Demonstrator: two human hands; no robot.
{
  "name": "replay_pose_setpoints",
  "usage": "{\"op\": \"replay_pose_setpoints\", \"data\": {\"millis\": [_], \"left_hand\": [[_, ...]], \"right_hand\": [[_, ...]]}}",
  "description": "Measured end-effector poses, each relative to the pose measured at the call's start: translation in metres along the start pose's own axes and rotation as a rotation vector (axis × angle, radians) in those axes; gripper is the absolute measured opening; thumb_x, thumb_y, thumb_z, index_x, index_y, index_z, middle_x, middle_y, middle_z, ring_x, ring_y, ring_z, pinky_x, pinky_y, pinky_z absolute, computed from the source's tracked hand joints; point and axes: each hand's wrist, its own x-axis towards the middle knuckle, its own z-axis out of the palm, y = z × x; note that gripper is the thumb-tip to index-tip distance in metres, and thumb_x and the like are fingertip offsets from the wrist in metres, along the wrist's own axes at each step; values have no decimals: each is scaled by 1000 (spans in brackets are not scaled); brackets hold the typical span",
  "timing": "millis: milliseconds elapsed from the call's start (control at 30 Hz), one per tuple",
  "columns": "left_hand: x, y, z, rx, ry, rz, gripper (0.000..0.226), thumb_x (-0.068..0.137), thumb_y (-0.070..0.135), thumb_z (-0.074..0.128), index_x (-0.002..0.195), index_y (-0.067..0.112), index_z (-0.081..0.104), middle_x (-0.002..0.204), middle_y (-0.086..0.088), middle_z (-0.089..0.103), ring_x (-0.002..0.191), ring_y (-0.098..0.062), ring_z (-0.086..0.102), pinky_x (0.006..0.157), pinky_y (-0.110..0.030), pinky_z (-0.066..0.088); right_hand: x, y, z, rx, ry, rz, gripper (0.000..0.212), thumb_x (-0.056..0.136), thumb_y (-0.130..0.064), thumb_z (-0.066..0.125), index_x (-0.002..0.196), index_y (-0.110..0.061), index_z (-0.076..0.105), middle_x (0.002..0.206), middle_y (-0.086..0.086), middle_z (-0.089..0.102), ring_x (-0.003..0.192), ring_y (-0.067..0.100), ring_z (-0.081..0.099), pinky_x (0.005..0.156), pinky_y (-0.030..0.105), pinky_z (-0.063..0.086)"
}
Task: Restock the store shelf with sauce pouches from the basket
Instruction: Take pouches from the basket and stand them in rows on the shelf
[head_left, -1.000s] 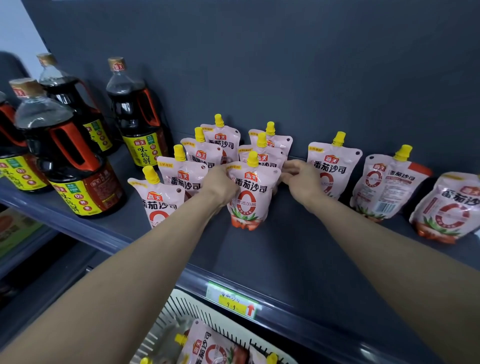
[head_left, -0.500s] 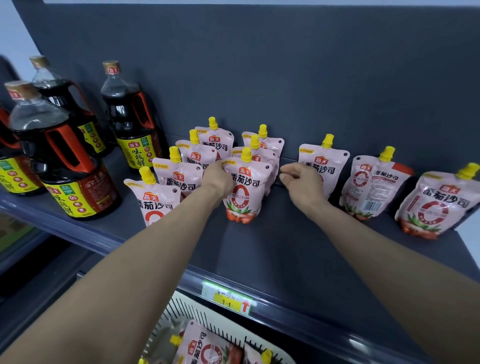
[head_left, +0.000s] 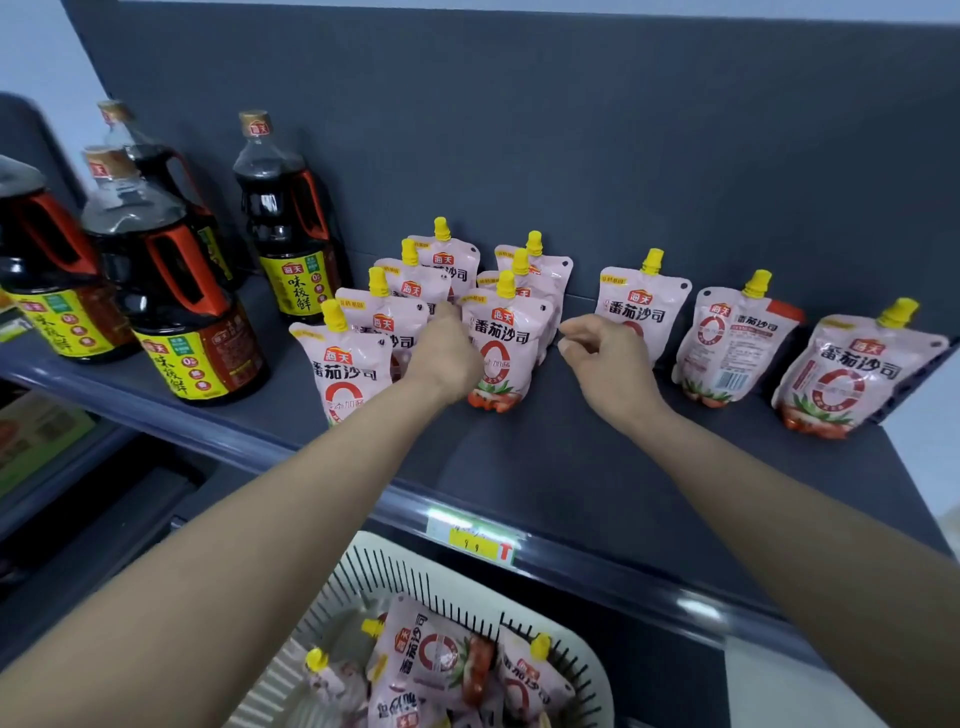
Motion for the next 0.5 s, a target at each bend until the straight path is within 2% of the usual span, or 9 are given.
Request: {"op": "replay_pose_setpoints", "data": {"millis": [33,133,233,333,433,500], "left_hand": [[-7,-2,-4,23,-29,37,37,87,3,52,123,2,46,120,-15,58,113,-32,56,85,-32,46],[-35,-13,-14,76,-95,133,28,86,3,53,113,3,56,119,-16,60,109,-31,58,93,-31,45],[-67,-36,-20,137,-206,176,25,85,6,57,110,1,60,113,-16,65,107,-30,59,91,-29,43],[-100,-72,-19,191,-316,164,25,82,4,61,106,1,64,109,-16,68,105,-31,61,86,-31,46],[-131,-119,-9,257,-457,92,22,80,3,62,102,2,65,100,-11,68,96,-26,62,76,-23,42],[-148,-152,-2,294,-542,29,23,80,4,61,102,5,65,105,-12,68,90,-20,59,75,-21,40]], "right_hand": [[-6,-4,0,-6,-2,-18,25,93,-7,53,115,-6,64,114,5,68,101,11,60,86,19,42],[-30,-13,1,-44,-54,-70,24,91,-5,56,113,-5,66,114,7,69,104,16,63,91,22,47],[-63,-19,10,-97,-170,-91,23,90,-7,58,111,-6,68,113,9,70,107,19,64,95,29,49],[-107,-18,28,-189,-310,-82,23,89,-10,59,109,-6,69,112,8,70,105,19,64,93,27,47],[-152,-6,55,-323,-507,-40,25,91,-13,58,112,-5,66,118,11,67,109,26,61,97,37,47],[-178,9,74,-384,-643,17,27,92,-16,56,115,-5,64,122,10,64,111,26,59,96,34,46]]}}
